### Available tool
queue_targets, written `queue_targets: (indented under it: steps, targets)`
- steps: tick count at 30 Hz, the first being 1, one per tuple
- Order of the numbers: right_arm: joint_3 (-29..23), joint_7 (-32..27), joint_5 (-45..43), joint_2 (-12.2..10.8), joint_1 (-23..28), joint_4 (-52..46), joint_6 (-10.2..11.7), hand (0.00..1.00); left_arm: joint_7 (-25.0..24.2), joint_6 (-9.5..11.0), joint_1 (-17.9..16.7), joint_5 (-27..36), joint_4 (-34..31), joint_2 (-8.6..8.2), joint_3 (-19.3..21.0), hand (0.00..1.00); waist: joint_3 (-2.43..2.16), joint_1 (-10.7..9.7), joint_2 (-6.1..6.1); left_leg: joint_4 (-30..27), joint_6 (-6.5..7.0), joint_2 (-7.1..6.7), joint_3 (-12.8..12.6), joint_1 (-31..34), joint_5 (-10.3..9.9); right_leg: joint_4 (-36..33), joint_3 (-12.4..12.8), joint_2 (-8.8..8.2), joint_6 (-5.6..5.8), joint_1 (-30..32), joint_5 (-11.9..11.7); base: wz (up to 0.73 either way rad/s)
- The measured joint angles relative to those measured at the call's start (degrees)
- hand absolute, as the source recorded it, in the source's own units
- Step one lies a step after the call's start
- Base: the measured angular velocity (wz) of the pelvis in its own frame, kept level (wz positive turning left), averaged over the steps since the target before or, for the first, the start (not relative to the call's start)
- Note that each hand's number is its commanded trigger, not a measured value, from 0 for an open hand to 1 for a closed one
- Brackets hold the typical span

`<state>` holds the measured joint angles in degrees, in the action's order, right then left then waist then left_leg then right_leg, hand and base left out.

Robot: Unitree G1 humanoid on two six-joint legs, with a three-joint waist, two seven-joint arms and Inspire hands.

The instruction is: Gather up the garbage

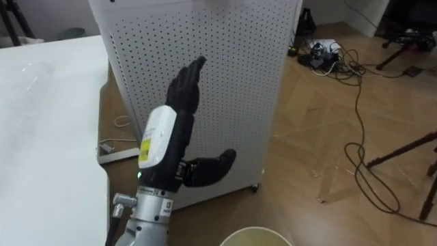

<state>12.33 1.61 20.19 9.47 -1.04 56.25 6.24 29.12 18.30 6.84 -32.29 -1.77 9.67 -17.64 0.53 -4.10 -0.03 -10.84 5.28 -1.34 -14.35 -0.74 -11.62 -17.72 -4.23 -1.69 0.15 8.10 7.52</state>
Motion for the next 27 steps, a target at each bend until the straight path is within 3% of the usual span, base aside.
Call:
queue_targets:
  steps: [4,7,9,11,12,13,14,15,16,17,19,20,21,22,23,25,27]
  targets:
    - [0.3,0.5,0.0,-0.3,0.4,0.0,0.0,1.0,2.7,0.4,0.1,-4.5,-2.2,0.59,0.9,0.0,0.04,-0.1,-0.05,-1.2,-0.33,0.67,0.0,-0.3,-0.8,0.0,-2.1,-0.27,-0.38,-0.6,0.0,0.0]
    - [0.5,2.0,-0.1,-0.3,0.6,0.1,0.0,1.0,3.6,0.5,0.1,-4.9,-2.7,0.57,2.3,0.0,0.23,0.5,-0.05,-5.3,-0.94,2.19,-1.1,0.0,-3.5,-1.6,-4.0,0.28,-1.49,-1.0,1.2,-0.23]
    - [0.9,2.5,-0.5,-0.5,0.6,0.2,0.0,1.0,4.2,0.4,0.0,-4.9,-2.7,0.54,3.5,0.0,0.42,1.6,-0.11,-12.2,-1.95,4.23,-2.9,1.5,-7.2,-5.5,-5.5,0.81,-2.61,0.2,3.9,-0.52]
    - [1.7,2.9,-0.4,-0.5,0.6,0.2,0.0,1.0,4.2,0.4,0.0,-4.8,-2.7,0.68,3.8,0.0,0.6,1.3,-0.4,-19.4,-3.02,5.96,-3.1,3.9,-9.1,-8.6,-5.0,1.03,-3.45,1.1,7.0,-0.21]
    - [2.1,2.9,-0.4,-0.5,0.6,0.4,0.0,1.0,4.2,0.4,-0.1,-4.6,-2.7,0.77,3.8,0.0,0.88,1.4,-0.73,-27.2,-3.73,7.01,-2.9,6.8,-8.6,-10.2,-3.5,1.67,-3.24,1.4,8.3,-0.25]
    - [2.1,3.0,-0.4,-0.4,0.6,0.5,0.0,1.0,4.2,0.4,-0.2,-4.9,-2.7,0.61,3.8,0.0,0.88,1.6,-0.66,-31.1,-4.24,7.88,-2.6,8.4,-8.0,-10.8,-2.9,2.17,-3.49,1.6,8.7,-0.4]
    - [2.1,3.0,-0.5,-0.1,0.6,0.6,0.0,1.0,4.2,0.4,-0.2,-5.0,-2.7,0.53,3.8,0.0,0.99,2.0,-0.35,-38.2,-4.55,9.11,-1.3,11.6,-5.5,-11.4,-1.5,3.14,-4.08,1.2,8.9,-0.5]
    - [2.1,2.9,-0.6,0.1,0.8,0.7,0.0,1.0,4.3,0.5,-0.4,-4.8,-2.7,0.71,3.9,0.0,1.31,2.5,-0.91,-42.5,-4.56,8.4,1.6,14.7,-2.9,-11.4,0.1,3.23,-4.54,0.1,9.1,-0.4]
    - [2.1,2.9,-0.4,0.3,1.1,0.6,0.0,1.0,4.4,0.7,-0.5,-4.6,-2.7,0.71,3.9,0.0,0.98,2.5,-0.79,-41.7,-4.25,7.46,3.2,15.9,-3.4,-10.9,0.6,3.21,-4.55,-0.2,9.1,-0.22]
    - [2.0,2.7,-0.3,0.9,1.4,0.7,0.0,1.0,4.5,1.2,-0.2,-4.5,-2.7,0.68,3.9,0.0,1.03,2.4,-1.15,-37.4,-4.09,6.11,5.3,18.4,-3.6,-10.6,1.7,2.84,-4.45,-0.3,9.2,-0.23]
    - [1.9,2.2,-0.4,2.2,1.4,1.5,0.0,1.0,5.1,2.4,-0.1,-4.6,-2.8,0.73,4.1,0.0,0.63,3.2,-0.5,-26.1,-5.85,4.68,6.6,21.2,-2.1,-10.3,2.7,2.59,-4.26,-0.3,9.3,-0.39]
    - [1.9,2.1,-0.5,2.5,1.5,2.0,-0.4,1.0,5.3,3.2,-0.1,-4.9,-2.9,0.75,4.6,0.0,0.48,3.5,-0.28,-17.2,-6.55,4.56,7.5,21.6,0.2,-10.3,2.8,2.41,-3.8,-0.7,9.8,-0.28]
    - [2.1,2.1,-0.5,2.6,1.9,2.0,-0.9,1.0,5.7,3.6,-0.4,-5.0,-2.8,0.82,4.6,0.0,0.29,3.6,-0.75,-11.9,-5.81,4.24,7.9,21.4,4.7,-10.5,3.1,1.85,-3.32,-1.5,10.8,-0.23]
    - [2.1,2.0,-0.5,2.6,2.1,2.0,-1.2,1.0,5.8,3.7,-0.6,-5.1,-2.8,0.8,4.6,0.0,-0.16,3.9,-0.83,-10.5,-5.71,3.74,8.1,20.8,6.4,-10.8,3.6,1.53,-2.93,-1.7,11.3,-0.18]
    - [2.0,1.7,-0.5,2.9,2.2,1.9,-1.2,1.0,6.5,4.0,-0.7,-6.0,-3.0,0.85,4.7,0.0,-0.4,4.4,-1.18,-9.4,-4.64,2.51,8.3,19.4,8.1,-10.6,3.5,0.68,-2.15,-2.3,12.0,-0.25]
    - [1.9,1.7,-0.5,3.0,2.4,1.9,-1.2,1.0,6.7,4.1,-0.9,-6.2,-4.1,1.22,4.7,0.0,-0.34,4.8,-1.5,-9.0,-2.98,1.4,8.9,18.2,10.8,-8.9,1.9,-0.52,-1.37,-4.1,12.3,-0.17]
    - [1.8,1.8,-0.7,2.3,2.9,1.5,-1.3,1.0,6.8,4.2,-0.7,-6.2,-4.7,1.46,6.1,0.0,-0.42,4.8,-2.6,-9.8,-1.95,-0.42,8.8,17.1,9.3,-6.8,0.4,-2.28,-0.13,-6.6,13.1,0.07]
